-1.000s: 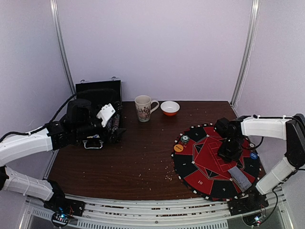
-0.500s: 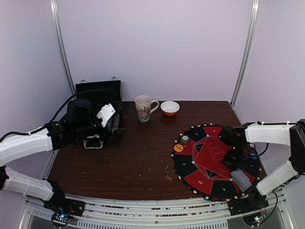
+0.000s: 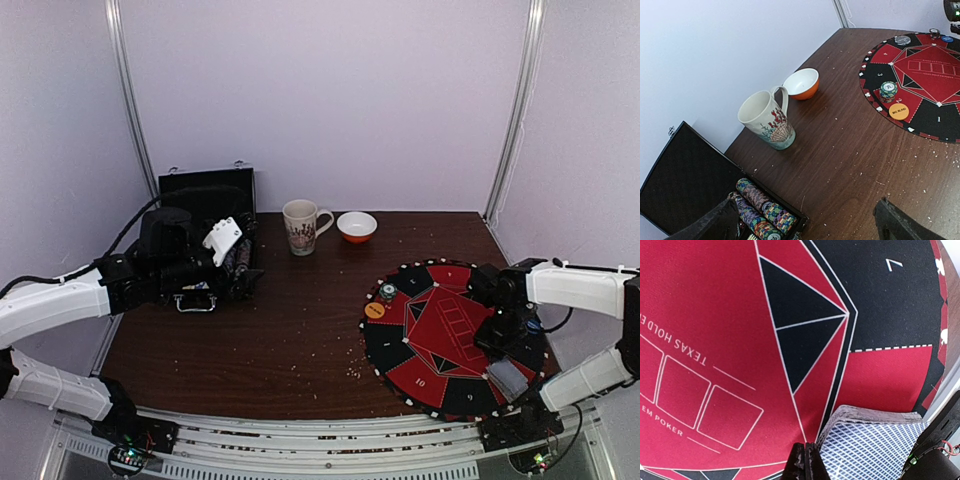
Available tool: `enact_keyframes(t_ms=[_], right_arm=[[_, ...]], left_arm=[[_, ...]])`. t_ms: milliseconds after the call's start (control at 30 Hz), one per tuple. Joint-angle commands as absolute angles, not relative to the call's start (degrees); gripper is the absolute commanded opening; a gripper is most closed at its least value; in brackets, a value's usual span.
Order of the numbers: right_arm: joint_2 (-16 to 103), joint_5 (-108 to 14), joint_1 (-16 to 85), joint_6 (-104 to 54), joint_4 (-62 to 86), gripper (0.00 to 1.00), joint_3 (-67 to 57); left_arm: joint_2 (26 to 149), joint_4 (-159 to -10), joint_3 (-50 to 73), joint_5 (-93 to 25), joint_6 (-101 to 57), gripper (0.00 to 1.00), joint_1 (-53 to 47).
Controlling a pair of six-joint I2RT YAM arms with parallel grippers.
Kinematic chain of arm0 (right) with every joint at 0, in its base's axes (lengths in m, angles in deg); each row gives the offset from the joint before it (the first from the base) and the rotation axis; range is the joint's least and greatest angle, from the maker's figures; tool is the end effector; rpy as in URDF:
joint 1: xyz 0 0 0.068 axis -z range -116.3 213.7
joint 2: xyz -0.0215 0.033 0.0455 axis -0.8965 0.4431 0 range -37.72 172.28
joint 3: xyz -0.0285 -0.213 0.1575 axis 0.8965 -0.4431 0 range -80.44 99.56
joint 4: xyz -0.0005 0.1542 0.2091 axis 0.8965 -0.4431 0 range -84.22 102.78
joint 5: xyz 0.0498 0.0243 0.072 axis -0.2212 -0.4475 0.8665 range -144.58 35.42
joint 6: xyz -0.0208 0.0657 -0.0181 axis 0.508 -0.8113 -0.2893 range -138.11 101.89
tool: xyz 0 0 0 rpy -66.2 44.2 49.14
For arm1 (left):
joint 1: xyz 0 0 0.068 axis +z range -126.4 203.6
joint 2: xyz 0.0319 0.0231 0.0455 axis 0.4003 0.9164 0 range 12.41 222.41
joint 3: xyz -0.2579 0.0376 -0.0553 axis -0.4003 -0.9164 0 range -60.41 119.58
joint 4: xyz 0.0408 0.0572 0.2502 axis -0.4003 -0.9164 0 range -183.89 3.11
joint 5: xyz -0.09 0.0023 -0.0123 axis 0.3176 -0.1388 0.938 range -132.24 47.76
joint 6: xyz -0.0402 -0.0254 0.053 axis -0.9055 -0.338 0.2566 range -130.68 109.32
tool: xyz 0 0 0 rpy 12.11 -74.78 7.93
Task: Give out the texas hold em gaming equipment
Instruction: Adjust the poker card at the face-down deck piles.
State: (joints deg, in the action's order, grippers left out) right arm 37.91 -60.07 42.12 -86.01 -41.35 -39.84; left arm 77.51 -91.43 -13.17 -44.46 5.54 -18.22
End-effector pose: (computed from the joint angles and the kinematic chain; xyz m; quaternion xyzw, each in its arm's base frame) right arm 0.1805 0.0653 0.1401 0.3932 0.9182 -0.0289 0.0389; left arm 0.2133 -0.1878 0.2790 0.3936 0.7318 -0.1075 0.5460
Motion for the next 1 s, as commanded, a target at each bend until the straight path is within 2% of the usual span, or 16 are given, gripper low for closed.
enact_keyframes(t_ms=[0, 133, 167, 300, 333, 367, 567, 967], right_arm=[[35.72, -59.48, 42.86, -87.31, -44.44, 0.00, -40.82], [35.43, -61.61, 43.59, -86.57, -46.14, 0.02, -38.08], [35.59, -62.02, 43.81, -86.45, -47.12, 0.10, -37.03], [36.02, -62.90, 44.30, -87.06, -51.15, 0.66, -33.40], [35.95, -62.94, 44.42, -87.60, -52.19, 0.85, -33.12], [35.88, -62.94, 44.51, -88.33, -53.39, 0.98, -33.12], [34.12, -57.23, 45.11, -93.40, -54.96, 1.00, -38.31], [36.45, -57.41, 46.73, -97.67, -55.23, 1.00, -40.62]], left_arm=[[76.16, -89.35, -13.74, -43.91, 6.02, 0.98, -17.74], [76.05, -89.35, -13.74, -43.83, 6.00, 0.98, -17.77], [76.05, -89.35, -13.74, -43.78, 6.00, 0.98, -17.73], [75.89, -89.44, -13.71, -43.87, 6.09, 0.98, -17.71], [75.87, -89.44, -13.74, -43.95, 6.08, 0.98, -17.75], [75.79, -89.44, -13.74, -43.98, 6.06, 0.98, -17.74], [75.85, -89.43, -13.74, -43.93, 6.10, 0.98, -17.72], [75.78, -89.48, -13.83, -44.17, 6.23, 0.98, -17.74]])
